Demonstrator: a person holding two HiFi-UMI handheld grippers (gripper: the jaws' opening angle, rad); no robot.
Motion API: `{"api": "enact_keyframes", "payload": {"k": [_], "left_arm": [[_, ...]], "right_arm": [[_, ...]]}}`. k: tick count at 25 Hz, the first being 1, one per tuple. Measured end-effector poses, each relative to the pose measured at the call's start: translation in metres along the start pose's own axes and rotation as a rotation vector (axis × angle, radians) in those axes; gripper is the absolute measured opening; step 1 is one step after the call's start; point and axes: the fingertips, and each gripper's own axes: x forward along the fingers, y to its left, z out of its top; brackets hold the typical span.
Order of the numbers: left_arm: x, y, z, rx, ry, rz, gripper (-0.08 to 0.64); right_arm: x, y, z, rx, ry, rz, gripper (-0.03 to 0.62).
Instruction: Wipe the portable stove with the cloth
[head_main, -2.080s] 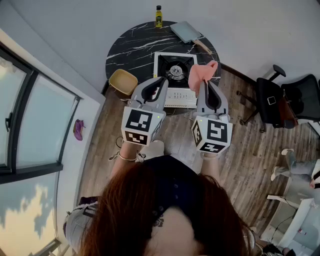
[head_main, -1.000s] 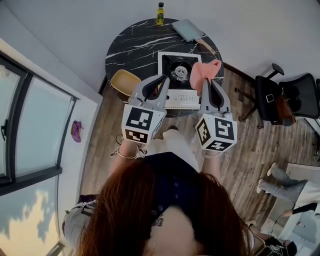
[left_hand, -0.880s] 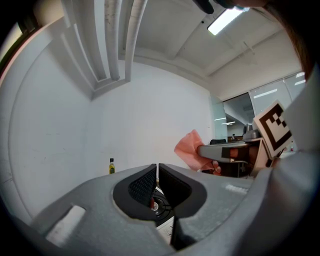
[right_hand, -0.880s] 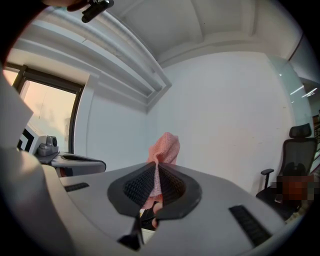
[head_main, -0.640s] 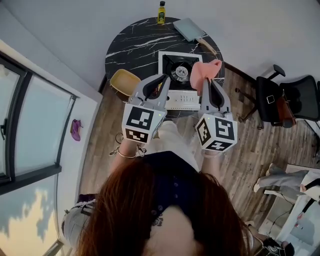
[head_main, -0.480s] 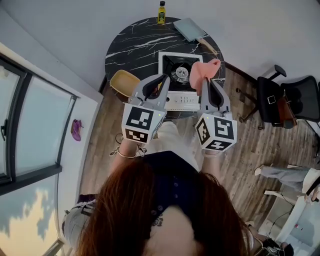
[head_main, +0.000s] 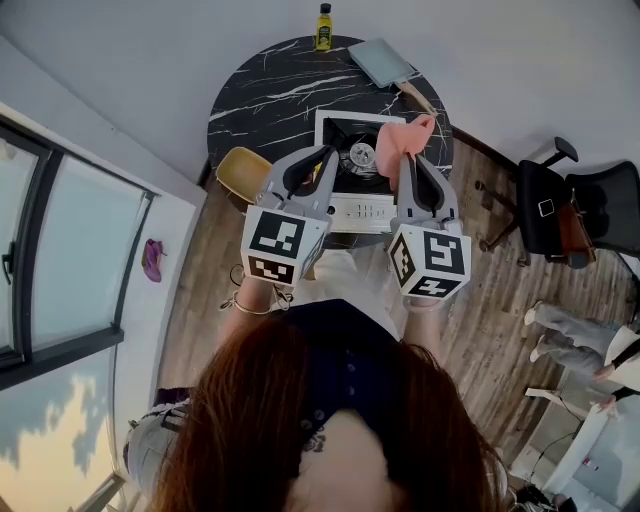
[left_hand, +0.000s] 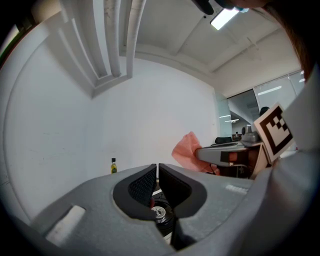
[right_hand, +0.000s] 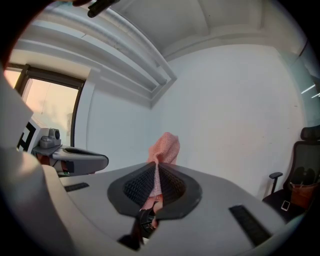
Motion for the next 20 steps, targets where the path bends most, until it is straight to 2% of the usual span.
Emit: {"api": "enact_keyframes", "payload": {"k": [20], "left_arm": [[0.054,0.03,-0.002,-0.01,0.032,0.084,0.023]], "right_arm": [[0.077,-0.017,-0.01,-0.04,0.059,0.131,0.023]]}}
